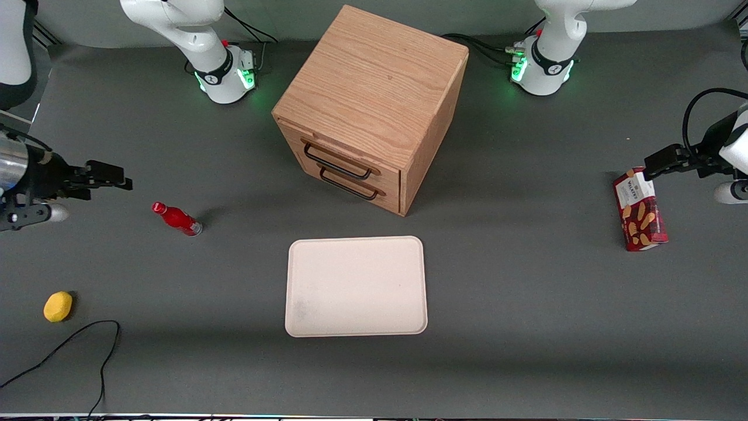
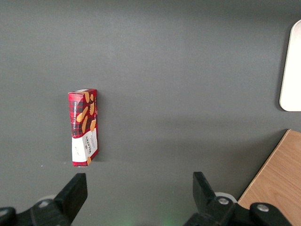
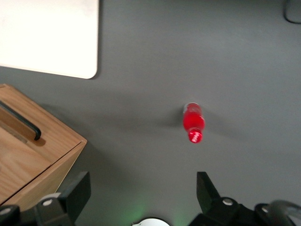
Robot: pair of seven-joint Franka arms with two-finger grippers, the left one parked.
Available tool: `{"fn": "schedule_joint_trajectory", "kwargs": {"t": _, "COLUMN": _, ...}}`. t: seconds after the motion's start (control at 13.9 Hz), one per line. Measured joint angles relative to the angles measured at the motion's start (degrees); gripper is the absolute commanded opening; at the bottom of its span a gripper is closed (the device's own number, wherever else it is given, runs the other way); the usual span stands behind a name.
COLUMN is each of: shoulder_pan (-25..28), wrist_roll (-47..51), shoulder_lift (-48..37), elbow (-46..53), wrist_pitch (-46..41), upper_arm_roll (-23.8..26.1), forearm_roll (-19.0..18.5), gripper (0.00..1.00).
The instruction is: Open upper drawer
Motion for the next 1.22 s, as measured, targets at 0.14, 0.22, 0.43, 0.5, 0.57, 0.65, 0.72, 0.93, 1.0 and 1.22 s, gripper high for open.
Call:
{"fn": "schedule_joint_trajectory", "kwargs": {"t": 0.14, "shoulder_pan": 3.4, "wrist_roll": 0.0, "shoulder_lift": 0.1, "elbow": 0.8, "wrist_pitch": 0.0, "upper_arm_roll": 0.1, "forearm_roll": 0.0, "gripper": 1.0}}
{"fn": "schedule_joint_trajectory", "kwargs": {"t": 0.22, "shoulder_pan": 5.1, "wrist_roll": 0.0, "shoulder_lift": 0.1, "elbow": 1.1, "wrist_pitch": 0.0, "upper_arm_roll": 0.2, "forearm_roll": 0.0, "gripper": 1.0}}
{"fn": "schedule_joint_trajectory", "kwargs": {"t": 0.43, "shoulder_pan": 10.6, "wrist_roll": -3.0, "shoulder_lift": 0.7, "elbow": 1.2, "wrist_pitch": 0.2, "upper_arm_roll": 0.5, "forearm_roll": 0.1, "gripper": 1.0}}
{"fn": "schedule_joint_trajectory", "kwargs": {"t": 0.5, "shoulder_pan": 12.8, "wrist_roll": -5.0, "shoulder_lift": 1.3, "elbow": 1.4, "wrist_pitch": 0.8, "upper_arm_roll": 0.5, "forearm_roll": 0.1, "gripper": 1.0}}
{"fn": "schedule_joint_trajectory", "kwargs": {"t": 0.57, "shoulder_pan": 15.2, "wrist_roll": -6.0, "shoulder_lift": 2.2, "elbow": 1.7, "wrist_pitch": 1.5, "upper_arm_roll": 0.6, "forearm_roll": 0.1, "gripper": 1.0}}
{"fn": "schedule_joint_trajectory", "kwargs": {"t": 0.65, "shoulder_pan": 17.4, "wrist_roll": -6.6, "shoulder_lift": 3.5, "elbow": 2.3, "wrist_pitch": 2.1, "upper_arm_roll": 0.7, "forearm_roll": 0.1, "gripper": 1.0}}
{"fn": "schedule_joint_trajectory", "kwargs": {"t": 0.72, "shoulder_pan": 19.3, "wrist_roll": -7.2, "shoulder_lift": 5.1, "elbow": 3.3, "wrist_pitch": 2.4, "upper_arm_roll": 0.8, "forearm_roll": 0.1, "gripper": 1.0}}
{"fn": "schedule_joint_trajectory", "kwargs": {"t": 0.93, "shoulder_pan": 23.4, "wrist_roll": -8.0, "shoulder_lift": 9.6, "elbow": 6.3, "wrist_pitch": 3.3, "upper_arm_roll": 1.5, "forearm_roll": 0.1, "gripper": 1.0}}
{"fn": "schedule_joint_trajectory", "kwargs": {"t": 1.0, "shoulder_pan": 24.6, "wrist_roll": -8.1, "shoulder_lift": 11.0, "elbow": 7.3, "wrist_pitch": 3.8, "upper_arm_roll": 1.7, "forearm_roll": 0.1, "gripper": 1.0}}
{"fn": "schedule_joint_trajectory", "kwargs": {"t": 1.22, "shoulder_pan": 27.6, "wrist_roll": -8.6, "shoulder_lift": 14.8, "elbow": 9.5, "wrist_pitch": 4.3, "upper_arm_roll": 1.8, "forearm_roll": 0.1, "gripper": 1.0}}
